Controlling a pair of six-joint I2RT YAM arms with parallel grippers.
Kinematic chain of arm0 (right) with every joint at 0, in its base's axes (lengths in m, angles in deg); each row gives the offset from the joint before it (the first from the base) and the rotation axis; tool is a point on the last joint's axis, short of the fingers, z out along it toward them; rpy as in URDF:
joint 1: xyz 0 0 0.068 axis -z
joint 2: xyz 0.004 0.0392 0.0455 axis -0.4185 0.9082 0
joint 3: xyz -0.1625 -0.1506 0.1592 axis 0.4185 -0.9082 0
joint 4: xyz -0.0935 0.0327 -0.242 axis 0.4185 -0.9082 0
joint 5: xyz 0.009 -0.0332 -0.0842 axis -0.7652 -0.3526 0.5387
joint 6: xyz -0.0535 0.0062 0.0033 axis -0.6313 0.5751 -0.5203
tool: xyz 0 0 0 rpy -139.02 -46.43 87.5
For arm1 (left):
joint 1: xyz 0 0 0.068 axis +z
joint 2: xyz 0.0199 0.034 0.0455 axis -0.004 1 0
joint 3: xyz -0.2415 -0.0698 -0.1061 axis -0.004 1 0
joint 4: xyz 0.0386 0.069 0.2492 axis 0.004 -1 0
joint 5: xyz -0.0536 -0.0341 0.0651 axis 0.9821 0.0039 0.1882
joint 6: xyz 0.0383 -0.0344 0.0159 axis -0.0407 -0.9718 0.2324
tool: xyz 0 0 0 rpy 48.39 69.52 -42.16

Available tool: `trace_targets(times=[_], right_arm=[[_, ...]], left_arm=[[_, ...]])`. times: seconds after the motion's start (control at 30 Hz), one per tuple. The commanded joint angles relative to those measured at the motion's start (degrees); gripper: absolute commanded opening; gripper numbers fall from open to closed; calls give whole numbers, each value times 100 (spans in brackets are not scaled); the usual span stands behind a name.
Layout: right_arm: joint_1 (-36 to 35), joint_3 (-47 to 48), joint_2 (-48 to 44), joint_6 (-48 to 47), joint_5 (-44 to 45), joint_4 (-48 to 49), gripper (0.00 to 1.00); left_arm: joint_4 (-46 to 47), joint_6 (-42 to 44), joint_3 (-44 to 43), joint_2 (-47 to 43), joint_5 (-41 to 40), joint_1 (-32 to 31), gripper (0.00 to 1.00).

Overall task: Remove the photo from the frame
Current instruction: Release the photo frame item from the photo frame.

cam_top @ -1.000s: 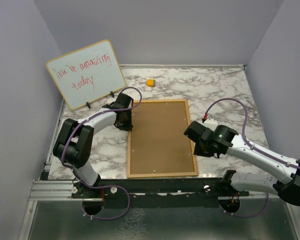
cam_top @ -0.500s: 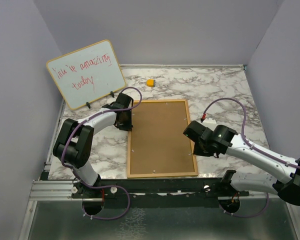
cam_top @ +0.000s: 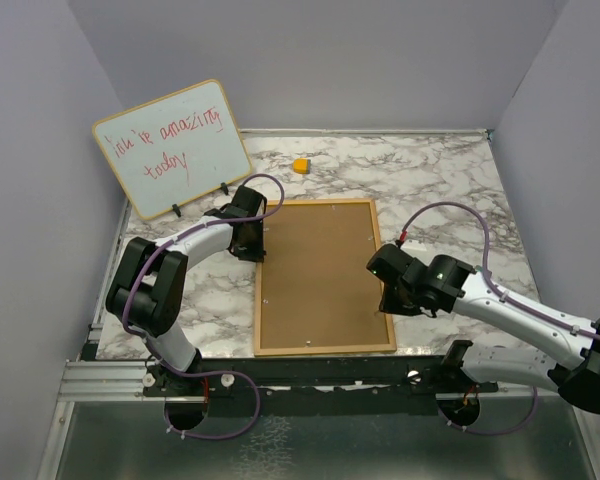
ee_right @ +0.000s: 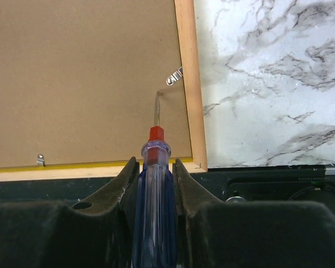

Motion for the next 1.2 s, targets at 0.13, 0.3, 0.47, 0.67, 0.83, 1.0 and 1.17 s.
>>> trace_targets(times=[0.13, 0.3, 0.47, 0.67, 0.83, 1.0, 1.17], right_arm=[[-32, -301, -163, -96, -185, 244, 1], [-32, -365, -78, -35, -68, 248, 1], [-32, -384, 64, 42, 25, 269, 1], [-31, -269, -13, 101, 188, 232, 1], [-32, -210, -153, 82, 240, 297, 1], [-31, 74, -38, 267, 532, -277, 1], [-30, 268, -151, 316, 728, -737, 1]], left_arm=[[-78, 256, 160, 1, -19, -40, 0], [-77, 258, 160, 50, 29, -40, 0], [-77, 266, 156, 30, 64, -44, 0], [-85, 292, 147, 70, 74, -48, 0], [-92, 292, 151, 63, 65, -48, 0], [-116, 284, 138, 54, -3, -48, 0], [-125, 266, 112, 69, -28, -51, 0]])
